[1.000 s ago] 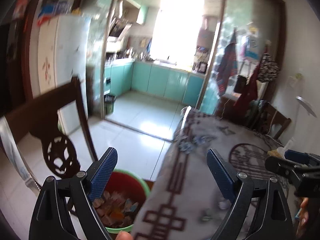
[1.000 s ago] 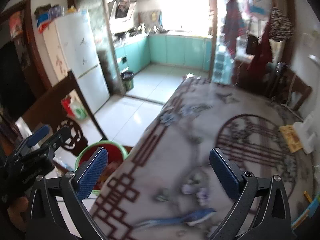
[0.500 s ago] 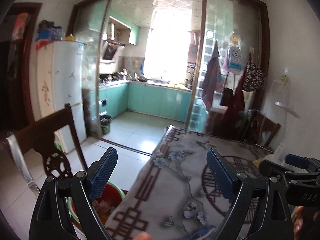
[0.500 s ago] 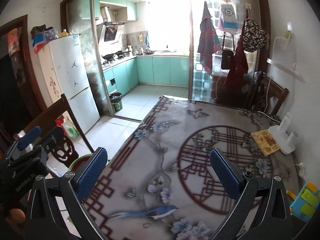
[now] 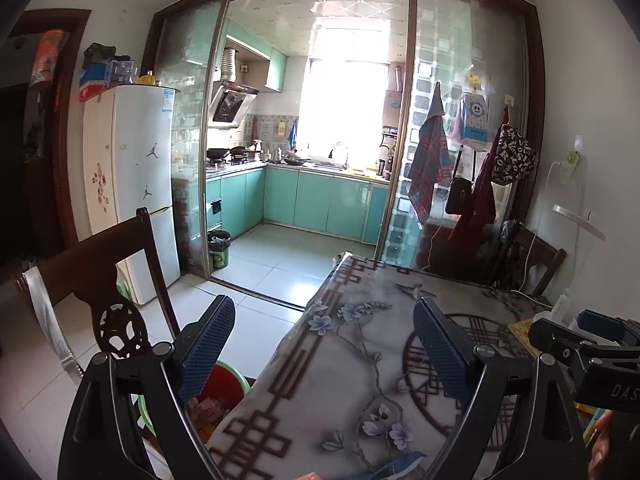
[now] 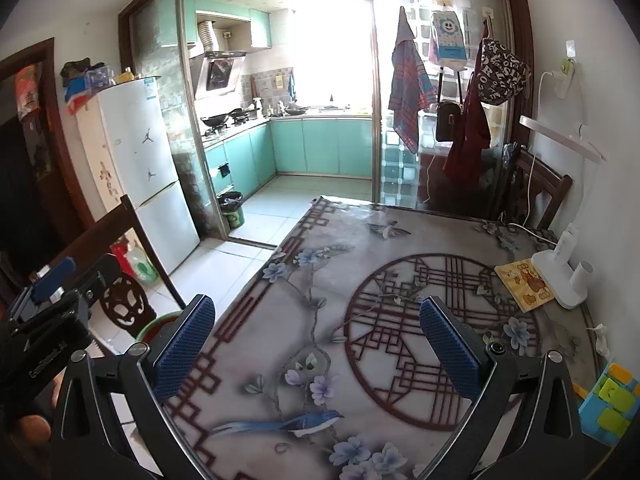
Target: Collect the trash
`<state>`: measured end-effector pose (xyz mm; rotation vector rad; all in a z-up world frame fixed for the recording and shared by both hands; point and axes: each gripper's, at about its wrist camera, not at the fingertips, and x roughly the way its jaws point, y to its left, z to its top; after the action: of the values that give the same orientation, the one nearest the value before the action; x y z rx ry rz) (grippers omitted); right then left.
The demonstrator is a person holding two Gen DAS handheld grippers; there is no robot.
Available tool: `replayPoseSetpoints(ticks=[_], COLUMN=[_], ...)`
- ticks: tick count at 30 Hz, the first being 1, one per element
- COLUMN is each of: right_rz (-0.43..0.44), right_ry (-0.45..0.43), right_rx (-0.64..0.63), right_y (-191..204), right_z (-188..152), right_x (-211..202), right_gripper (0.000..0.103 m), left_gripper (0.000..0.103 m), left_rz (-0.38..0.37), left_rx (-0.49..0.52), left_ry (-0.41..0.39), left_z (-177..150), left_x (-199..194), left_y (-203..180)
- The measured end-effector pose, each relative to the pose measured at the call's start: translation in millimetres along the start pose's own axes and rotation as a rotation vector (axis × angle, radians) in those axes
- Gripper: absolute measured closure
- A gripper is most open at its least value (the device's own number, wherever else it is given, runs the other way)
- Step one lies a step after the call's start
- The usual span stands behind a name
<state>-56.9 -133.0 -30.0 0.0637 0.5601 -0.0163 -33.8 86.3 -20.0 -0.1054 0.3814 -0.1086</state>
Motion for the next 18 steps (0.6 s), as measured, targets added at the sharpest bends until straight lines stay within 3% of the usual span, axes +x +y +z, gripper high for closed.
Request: replayPoseSetpoints(ticks=[18], right_rz=[-0.001], right_ry=[-0.002], right_rx=[0.004], right_y=[-8.5], right_z=[2.9], right_x=[1.8], right_gripper=[0.001], left_gripper=[0.012], left_rz=[0.001], left_rx=[0.003], left_ry=[0.006], left_z=[3.3], left_x=[8.4], left_y=[3.1])
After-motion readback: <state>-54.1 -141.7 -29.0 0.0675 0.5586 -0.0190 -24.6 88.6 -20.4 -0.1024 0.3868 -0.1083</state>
